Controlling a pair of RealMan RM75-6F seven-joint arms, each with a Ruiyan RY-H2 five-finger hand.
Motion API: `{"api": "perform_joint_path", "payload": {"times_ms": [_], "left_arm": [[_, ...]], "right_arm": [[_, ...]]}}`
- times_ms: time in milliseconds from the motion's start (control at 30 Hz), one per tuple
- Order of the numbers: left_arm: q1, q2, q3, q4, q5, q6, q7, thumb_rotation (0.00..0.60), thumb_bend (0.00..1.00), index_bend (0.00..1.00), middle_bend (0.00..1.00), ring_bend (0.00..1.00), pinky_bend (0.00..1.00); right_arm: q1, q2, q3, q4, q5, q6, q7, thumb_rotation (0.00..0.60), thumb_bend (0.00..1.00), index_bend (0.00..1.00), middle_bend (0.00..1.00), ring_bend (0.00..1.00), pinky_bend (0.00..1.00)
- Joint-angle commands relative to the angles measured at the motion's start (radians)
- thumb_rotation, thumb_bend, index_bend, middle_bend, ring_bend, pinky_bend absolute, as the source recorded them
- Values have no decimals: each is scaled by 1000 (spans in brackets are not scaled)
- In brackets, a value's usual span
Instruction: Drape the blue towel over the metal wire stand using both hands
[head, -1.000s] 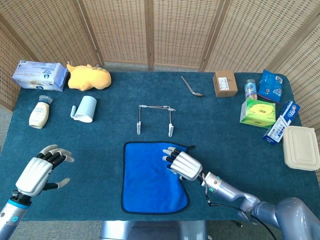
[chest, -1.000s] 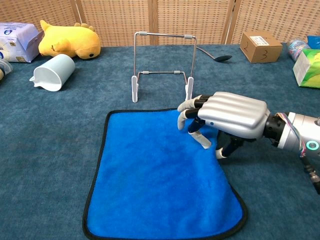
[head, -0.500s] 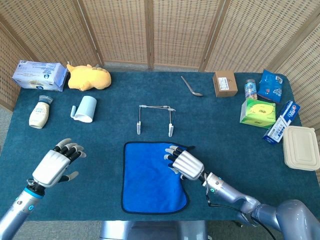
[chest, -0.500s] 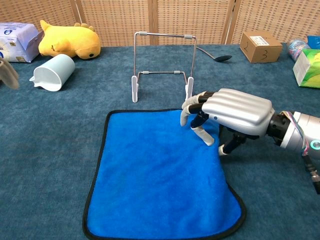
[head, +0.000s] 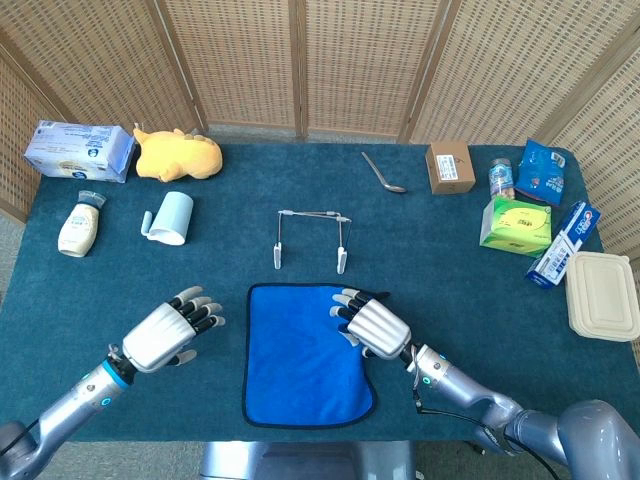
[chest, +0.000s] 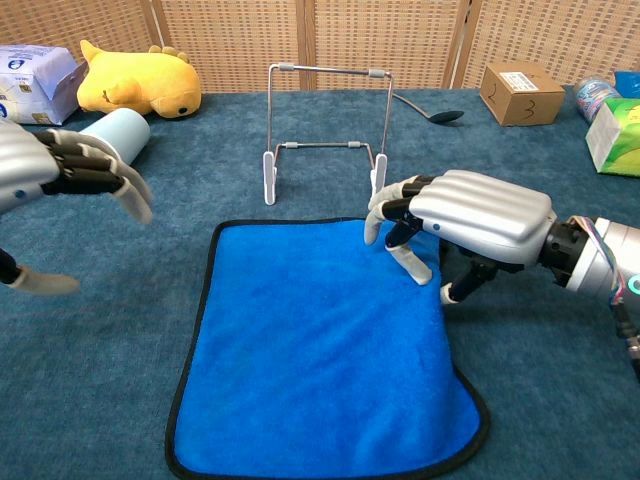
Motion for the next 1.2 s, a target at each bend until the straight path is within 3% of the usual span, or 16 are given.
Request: {"api": "perform_joint_path", "payload": {"times_ms": [33, 1200], "left_arm": [[-21, -21, 12, 23, 10, -20, -8, 600, 180, 298, 273, 255, 176], [-117, -262, 58, 290, -19, -40, -83, 600, 181, 232, 229, 220, 162]], "right_arm": [[-1, -1, 0, 1, 2, -2, 1, 600, 274, 723, 334, 188, 217], [-9, -11, 7, 22, 21, -16, 19, 600, 274, 723, 334, 187, 223]]}}
